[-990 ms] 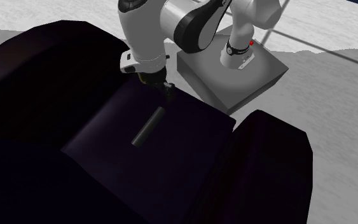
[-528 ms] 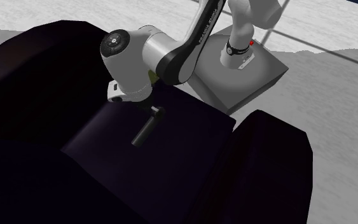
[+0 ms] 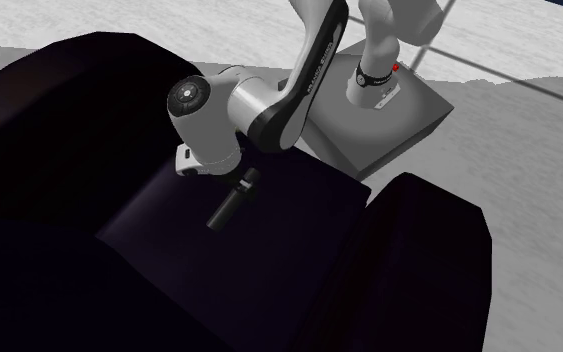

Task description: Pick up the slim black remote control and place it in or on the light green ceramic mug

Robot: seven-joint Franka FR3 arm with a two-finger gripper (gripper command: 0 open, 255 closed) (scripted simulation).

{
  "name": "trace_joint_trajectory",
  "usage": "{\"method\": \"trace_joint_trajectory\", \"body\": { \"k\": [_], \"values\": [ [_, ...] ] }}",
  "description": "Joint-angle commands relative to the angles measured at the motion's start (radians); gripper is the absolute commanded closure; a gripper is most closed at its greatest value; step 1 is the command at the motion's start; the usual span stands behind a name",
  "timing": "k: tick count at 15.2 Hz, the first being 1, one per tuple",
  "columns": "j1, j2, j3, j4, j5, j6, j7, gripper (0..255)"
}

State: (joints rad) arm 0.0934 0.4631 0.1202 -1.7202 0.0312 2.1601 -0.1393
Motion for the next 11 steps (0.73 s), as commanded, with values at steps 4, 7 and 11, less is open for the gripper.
{"method": "trace_joint_trajectory", "body": {
  "k": [4,7,11],
  "values": [
    [0.0,0.006,0.0,-0.002,0.0,0.008,-0.001,0],
    [0.0,0.006,0.0,-0.002,0.0,0.008,-0.001,0],
    [0.0,0.005,0.0,-0.002,0.0,0.007,-0.001,255]
  ]
}}
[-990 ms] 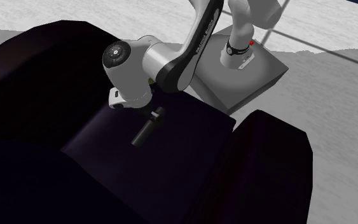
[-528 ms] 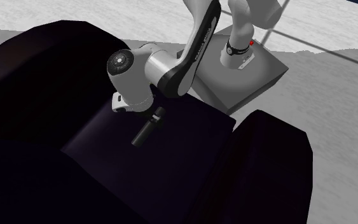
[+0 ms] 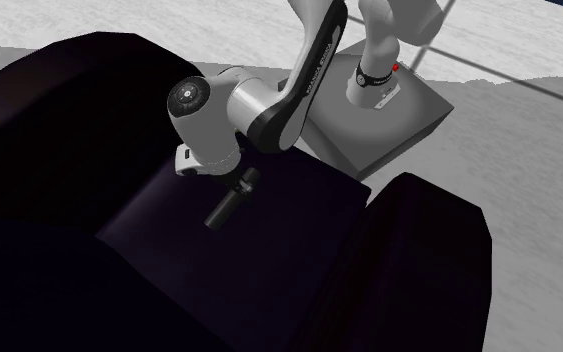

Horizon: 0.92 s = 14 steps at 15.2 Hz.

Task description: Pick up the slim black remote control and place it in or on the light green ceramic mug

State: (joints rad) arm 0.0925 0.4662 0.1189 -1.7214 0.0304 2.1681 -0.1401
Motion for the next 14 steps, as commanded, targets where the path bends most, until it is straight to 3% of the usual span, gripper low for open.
{"method": "trace_joint_trajectory", "body": {
  "k": [1,6,14],
  "values": [
    [0.001,0.001,0.001,-0.002,0.001,0.0,0.0,255],
    [0.001,0.002,0.001,-0.001,0.0,0.0,0.0,255],
    [-0.001,-0.046,0.003,0.038,0.004,-0.087,0.003,255]
  ]
}}
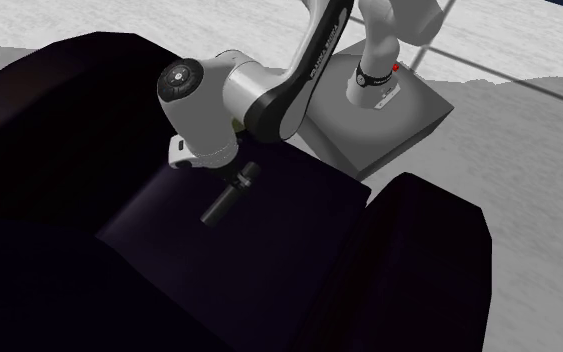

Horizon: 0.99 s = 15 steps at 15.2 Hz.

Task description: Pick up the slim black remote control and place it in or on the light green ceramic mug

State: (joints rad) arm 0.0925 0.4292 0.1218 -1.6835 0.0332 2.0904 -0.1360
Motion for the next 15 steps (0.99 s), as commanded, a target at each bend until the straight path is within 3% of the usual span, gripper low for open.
{"method": "trace_joint_trajectory", "body": {
  "k": [1,15],
  "values": [
    [-0.002,-0.015,0.0,0.006,0.001,-0.021,-0.001,255],
    [-0.003,-0.07,0.003,0.116,0.005,-0.185,0.007,255]
  ]
}}
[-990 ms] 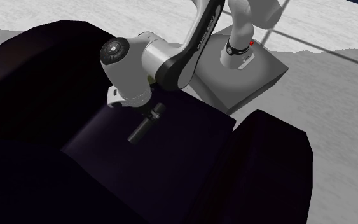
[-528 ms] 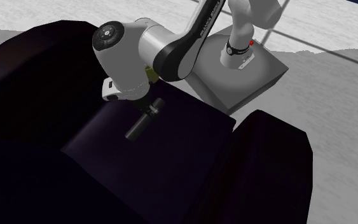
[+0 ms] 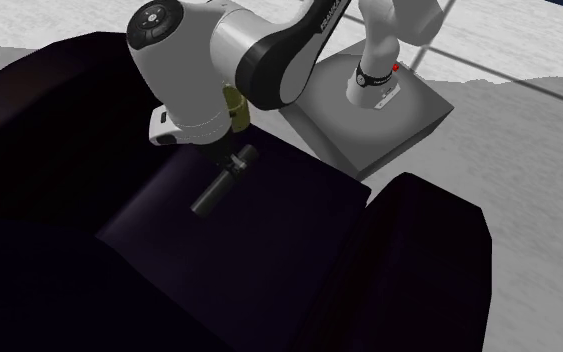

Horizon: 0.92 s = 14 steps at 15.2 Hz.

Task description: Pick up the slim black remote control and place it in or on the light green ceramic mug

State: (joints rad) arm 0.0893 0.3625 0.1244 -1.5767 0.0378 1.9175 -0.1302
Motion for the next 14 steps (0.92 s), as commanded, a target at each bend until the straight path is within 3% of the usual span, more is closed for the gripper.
{"method": "trace_joint_trajectory", "body": {
  "k": [1,10,14],
  "values": [
    [0.0,-0.006,0.0,0.019,0.0,-0.025,0.001,255],
    [0.001,-0.018,0.001,0.119,0.0,-0.137,0.008,255],
    [-0.052,-0.131,-0.021,-0.044,0.018,-0.091,-0.07,255]
  ]
}}
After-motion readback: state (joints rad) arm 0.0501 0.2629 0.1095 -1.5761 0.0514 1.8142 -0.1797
